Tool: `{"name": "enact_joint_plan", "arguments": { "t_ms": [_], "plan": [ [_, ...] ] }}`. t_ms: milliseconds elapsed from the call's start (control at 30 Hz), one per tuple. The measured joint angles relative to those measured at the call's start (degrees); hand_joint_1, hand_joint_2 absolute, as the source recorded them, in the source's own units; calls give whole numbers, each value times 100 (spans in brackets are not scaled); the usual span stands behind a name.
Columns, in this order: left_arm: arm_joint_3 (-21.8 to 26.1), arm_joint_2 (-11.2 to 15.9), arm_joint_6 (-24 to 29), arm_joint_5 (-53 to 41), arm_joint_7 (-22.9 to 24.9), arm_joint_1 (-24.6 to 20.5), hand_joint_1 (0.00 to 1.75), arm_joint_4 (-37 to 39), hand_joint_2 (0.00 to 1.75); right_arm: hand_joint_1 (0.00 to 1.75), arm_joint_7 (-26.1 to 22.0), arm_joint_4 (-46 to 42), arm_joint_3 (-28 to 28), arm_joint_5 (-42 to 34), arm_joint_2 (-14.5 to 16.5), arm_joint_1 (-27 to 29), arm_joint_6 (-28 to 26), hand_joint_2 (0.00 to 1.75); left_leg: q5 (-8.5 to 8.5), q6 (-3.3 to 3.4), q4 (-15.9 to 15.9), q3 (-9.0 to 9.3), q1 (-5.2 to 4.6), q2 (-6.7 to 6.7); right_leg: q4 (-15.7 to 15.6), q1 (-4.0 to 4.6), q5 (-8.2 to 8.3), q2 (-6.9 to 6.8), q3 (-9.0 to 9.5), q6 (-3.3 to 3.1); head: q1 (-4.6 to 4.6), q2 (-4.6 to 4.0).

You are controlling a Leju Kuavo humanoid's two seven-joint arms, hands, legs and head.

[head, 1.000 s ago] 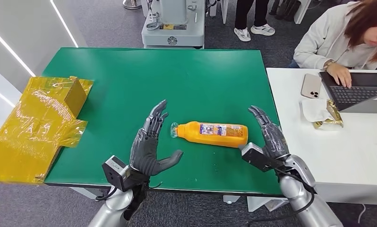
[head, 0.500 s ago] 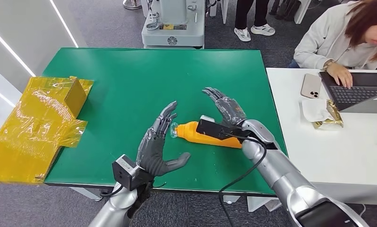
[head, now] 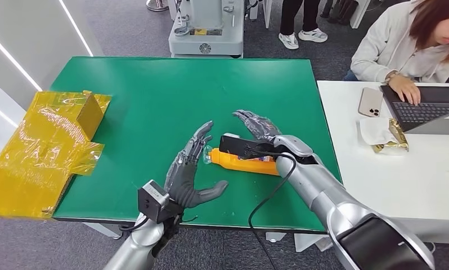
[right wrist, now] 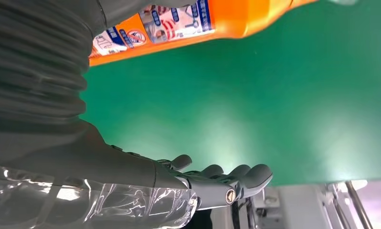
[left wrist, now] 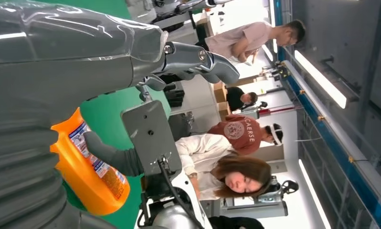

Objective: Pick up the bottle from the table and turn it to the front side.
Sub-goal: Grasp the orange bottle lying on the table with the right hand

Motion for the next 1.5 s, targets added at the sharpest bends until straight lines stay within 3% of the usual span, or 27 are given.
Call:
{"name": "enact_joint_plan", "arguments": {
  "t_ms": [333,833,1133,1500],
  "plan": [
    [90,64,-392,76,155,100,0,0,175,0,64,443,76,-263,-69,-282,984,175,0,0,1,0,-1,-2,-1,0,0,-1,0,0,0,0],
    [419,163,-628,-103,201,469,0,-163,175,0,-330,292,166,-649,-648,-122,1098,175,-2,1,1,0,-1,2,-2,0,0,1,0,0,0,0],
    [509,238,-672,-103,287,642,0,-379,175,0,-465,-62,276,-932,-808,97,1370,175,-2,1,0,2,0,0,-1,0,0,1,0,0,0,0],
    [544,260,-780,-148,432,822,0,-643,175,0,-156,-402,475,-944,-1011,487,1207,175,-2,2,1,0,-1,-1,-3,0,0,-1,1,1,0,0]
  ]
}}
